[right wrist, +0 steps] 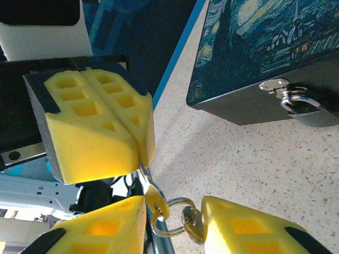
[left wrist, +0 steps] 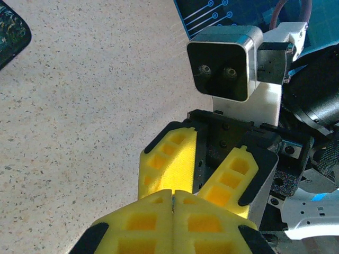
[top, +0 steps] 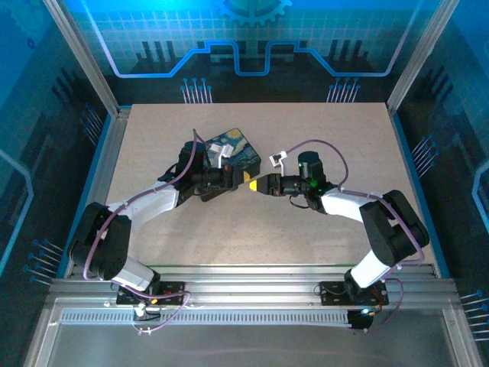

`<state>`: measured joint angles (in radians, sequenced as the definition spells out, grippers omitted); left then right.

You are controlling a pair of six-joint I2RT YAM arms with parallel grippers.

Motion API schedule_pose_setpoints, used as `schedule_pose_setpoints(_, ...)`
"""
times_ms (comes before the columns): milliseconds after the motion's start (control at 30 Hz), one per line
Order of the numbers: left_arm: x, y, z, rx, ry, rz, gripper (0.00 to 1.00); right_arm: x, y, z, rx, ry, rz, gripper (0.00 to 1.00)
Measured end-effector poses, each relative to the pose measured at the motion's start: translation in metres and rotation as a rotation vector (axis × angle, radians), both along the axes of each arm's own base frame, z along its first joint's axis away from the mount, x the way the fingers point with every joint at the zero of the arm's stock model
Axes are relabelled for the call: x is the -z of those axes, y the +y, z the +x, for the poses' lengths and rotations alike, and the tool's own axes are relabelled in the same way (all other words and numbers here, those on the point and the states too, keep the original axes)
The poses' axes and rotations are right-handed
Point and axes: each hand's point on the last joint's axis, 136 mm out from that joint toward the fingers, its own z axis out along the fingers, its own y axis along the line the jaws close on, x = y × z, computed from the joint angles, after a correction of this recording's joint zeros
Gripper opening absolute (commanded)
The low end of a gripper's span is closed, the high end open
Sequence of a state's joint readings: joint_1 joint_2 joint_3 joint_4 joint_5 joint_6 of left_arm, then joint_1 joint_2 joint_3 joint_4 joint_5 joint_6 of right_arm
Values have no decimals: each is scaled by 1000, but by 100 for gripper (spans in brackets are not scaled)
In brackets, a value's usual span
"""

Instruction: Unlock a padlock with a key

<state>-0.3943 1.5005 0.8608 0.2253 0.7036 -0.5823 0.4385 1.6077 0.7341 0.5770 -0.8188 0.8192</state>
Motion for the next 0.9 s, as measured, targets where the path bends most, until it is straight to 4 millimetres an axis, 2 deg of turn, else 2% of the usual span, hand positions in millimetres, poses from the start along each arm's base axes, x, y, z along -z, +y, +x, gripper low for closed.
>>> schedule_pose_setpoints(367, 4, 1, -1, -10, 6, -13, 0, -7, 1, 4, 12, -14, 20, 17)
schedule_pose_setpoints(700, -2, 3, 4, -27, -10, -38, 0, -14, 2, 7, 25, -19, 51, 1)
schedule_pose_setpoints(800, -3, 3, 5, -29, -12, -44, 0, -15, 1, 6, 27, -25, 62, 0)
schedule_pose_setpoints(900, -1, 4, 4, -29, -11, -43, 15, -14, 1, 5, 30, -27, 62, 0)
